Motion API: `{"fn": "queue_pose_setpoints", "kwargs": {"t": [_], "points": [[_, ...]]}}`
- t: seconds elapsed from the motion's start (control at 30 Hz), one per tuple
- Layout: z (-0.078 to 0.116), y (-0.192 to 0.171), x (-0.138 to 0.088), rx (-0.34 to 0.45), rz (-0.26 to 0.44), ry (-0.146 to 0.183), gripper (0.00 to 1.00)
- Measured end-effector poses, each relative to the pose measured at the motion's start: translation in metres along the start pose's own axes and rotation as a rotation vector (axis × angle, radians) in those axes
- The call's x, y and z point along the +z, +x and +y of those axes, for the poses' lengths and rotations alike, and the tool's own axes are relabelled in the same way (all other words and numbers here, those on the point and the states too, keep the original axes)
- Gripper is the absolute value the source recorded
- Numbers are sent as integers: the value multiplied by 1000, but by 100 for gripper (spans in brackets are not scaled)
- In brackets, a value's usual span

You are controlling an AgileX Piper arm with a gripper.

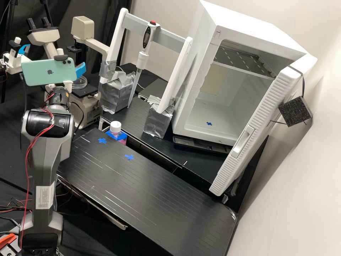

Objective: Move the petri dish to the bench

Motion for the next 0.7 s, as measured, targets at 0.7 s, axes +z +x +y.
{"fn": "queue_pose_setpoints", "kwargs": {"t": [0.7], "points": [[-19, 56, 43, -117, -104, 54, 100]]}}
